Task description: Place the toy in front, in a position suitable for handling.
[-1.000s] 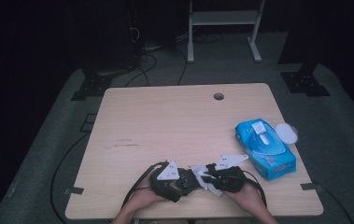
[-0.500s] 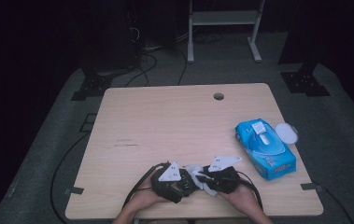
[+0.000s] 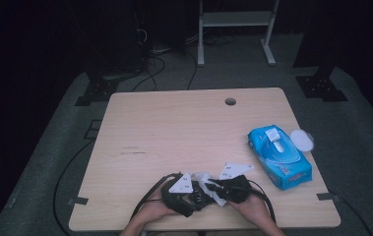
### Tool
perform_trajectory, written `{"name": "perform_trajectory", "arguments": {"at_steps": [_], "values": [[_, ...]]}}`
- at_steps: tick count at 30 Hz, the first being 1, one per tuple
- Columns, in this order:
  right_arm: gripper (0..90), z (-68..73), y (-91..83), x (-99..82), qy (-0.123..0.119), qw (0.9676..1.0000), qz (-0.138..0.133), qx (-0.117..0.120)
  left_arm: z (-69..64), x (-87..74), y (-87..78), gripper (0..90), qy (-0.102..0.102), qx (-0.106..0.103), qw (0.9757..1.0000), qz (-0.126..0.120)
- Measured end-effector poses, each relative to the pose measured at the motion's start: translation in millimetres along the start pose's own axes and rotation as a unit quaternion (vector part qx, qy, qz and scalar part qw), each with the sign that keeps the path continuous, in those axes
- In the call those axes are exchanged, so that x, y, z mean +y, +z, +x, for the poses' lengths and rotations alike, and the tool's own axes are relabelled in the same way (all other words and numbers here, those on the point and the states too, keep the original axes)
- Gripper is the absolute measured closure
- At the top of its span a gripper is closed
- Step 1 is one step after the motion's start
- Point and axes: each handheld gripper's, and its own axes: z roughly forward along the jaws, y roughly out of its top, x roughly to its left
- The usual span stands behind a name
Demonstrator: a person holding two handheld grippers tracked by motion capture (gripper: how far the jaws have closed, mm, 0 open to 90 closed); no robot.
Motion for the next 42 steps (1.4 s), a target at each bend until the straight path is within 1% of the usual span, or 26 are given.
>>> {"name": "perform_trajectory", "arguments": {"at_steps": [2, 4, 6, 7, 9, 10, 11, 12, 13, 14, 16, 18, 20, 21, 23, 25, 27, 28, 29, 31, 33, 35, 37, 39, 41, 42], "values": [[81.6, 2.6, 0.4, 0.5, 0.005, 1.0, -0.003, 0.006, -0.7, 0.4, 0.9, 24.6, 0.001, -0.003, 1.0, -0.001], [81.5, 10.8, 5.3, 2.9, 0.0, 0.9996, -0.01, 0.028, -2.2, 1.2, 2.3, 24.6, 0.007, -0.006, 0.9999, 0.005], [81.4, 17.9, 9.5, 5.9, -0.024, 0.9994, -0.003, 0.023, -3.2, 0.3, 3.3, 24.6, 0.007, -0.006, 0.9999, 0.008], [81.4, 17.3, 9.6, 6.5, -0.025, 0.9994, 0.0, 0.022, -3.0, 0.1, 3.0, 24.6, 0.004, -0.007, 1.0, 0.005], [81.4, 9.4, 6.0, 4.6, -0.017, 0.9998, -0.001, 0.01, -2.5, 0.7, 2.0, 24.6, 0.008, -0.005, 0.9999, 0.004], [81.5, 4.0, 2.9, 2.9, -0.008, 1.0, -0.002, -0.001, -2.7, 0.7, 2.0, 24.6, 0.007, -0.005, 1.0, 0.005], [81.5, -1.5, 0.5, 1.0, -0.006, 0.9997, 0.004, -0.021, -2.5, 0.6, 2.1, 24.6, 0.007, -0.006, 0.9999, 0.005], [81.6, -6.9, -1.9, -1.5, 0.005, 0.9996, 0.004, -0.026, -2.7, 0.6, 2.0, 24.6, 0.008, -0.006, 0.9999, 0.004], [81.7, -10.8, -4.0, -3.3, 0.025, 0.9994, 0.003, -0.022, -2.8, 1.0, 1.9, 24.6, 0.011, -0.005, 0.9999, 0.004], [81.7, -11.4, -4.7, -4.0, 0.033, 0.9993, 0.0, -0.018, -2.9, 1.5, 2.0, 24.6, 0.012, -0.005, 0.9999, 0.003], [81.7, -4.0, -1.5, -1.5, 0.025, 0.9997, -0.007, -0.003, -2.8, 2.2, 2.5, 24.6, 0.014, -0.005, 0.9999, 0.004], [81.5, 8.0, 4.6, 3.1, 0.008, 0.9998, -0.009, 0.015, -3.9, 2.3, 3.3, 24.6, 0.017, -0.003, 0.9998, 0.008], [81.5, 15.8, 8.5, 6.1, -0.014, 0.9999, -0.003, 0.009, -4.5, 1.2, 3.7, 24.6, 0.018, -0.001, 0.9998, 0.012], [81.5, 14.3, 8.5, 5.7, -0.013, 0.9999, -0.002, 0.01, -4.2, 1.1, 3.5, 24.6, 0.016, -0.002, 0.9998, 0.011], [81.5, 5.9, 5.5, 3.1, 0.004, 0.9999, -0.005, 0.008, -3.5, 1.9, 2.5, 24.6, 0.014, -0.003, 0.9999, 0.007], [81.7, -0.7, 1.7, 1.1, 0.02, 0.9998, -0.002, -0.01, -3.8, 2.4, 2.2, 24.5, 0.017, -0.002, 0.9998, 0.008], [81.7, -0.2, 1.5, 0.2, 0.024, 0.9997, -0.008, -0.006, -3.7, 2.6, 2.7, 24.6, 0.019, -0.002, 0.9998, 0.009], [81.7, 3.4, 3.1, 0.8, 0.02, 0.9997, -0.013, 0.002, -3.8, 2.5, 3.0, 24.6, 0.018, -0.002, 0.9998, 0.009], [81.7, 8.7, 5.7, 2.2, 0.015, 0.9996, -0.015, 0.02, -4.1, 2.6, 3.8, 24.6, 0.013, -0.002, 0.9999, 0.008], [81.6, 21.0, 11.8, 4.8, -0.01, 0.9995, -0.01, 0.03, -4.0, 1.6, 4.9, 24.6, 0.016, -0.002, 0.9997, 0.016], [81.5, 24.4, 13.9, 6.1, -0.028, 0.9992, -0.002, 0.029, -4.1, 0.9, 5.1, 24.6, 0.015, -0.001, 0.9997, 0.017], [81.3, 17.2, 10.4, 4.9, -0.017, 0.9997, 0.0, 0.02, -3.3, 1.3, 4.0, 24.6, 0.014, -0.002, 0.9998, 0.014], [81.0, 6.6, 4.0, 1.9, -0.01, 0.9999, -0.003, -0.001, -2.0, 1.3, 2.4, 24.6, 0.013, -0.002, 0.9999, 0.012], [81.2, -3.1, -1.9, -2.9, 0.002, 0.9997, 0.004, -0.025, -1.0, 0.3, 1.2, 24.5, 0.01, -0.001, 0.9999, 0.012], [81.2, -8.1, -6.4, -7.9, 0.019, 0.9996, 0.003, -0.022, 0.9, -1.0, -1.1, 24.5, 0.006, 0.002, 0.9999, 0.011], [81.3, -6.7, -7.6, -9.4, 0.018, 0.9997, 0.004, -0.017, 2.2, -1.7, -2.5, 24.5, 0.004, 0.003, 0.9999, 0.012]]}}
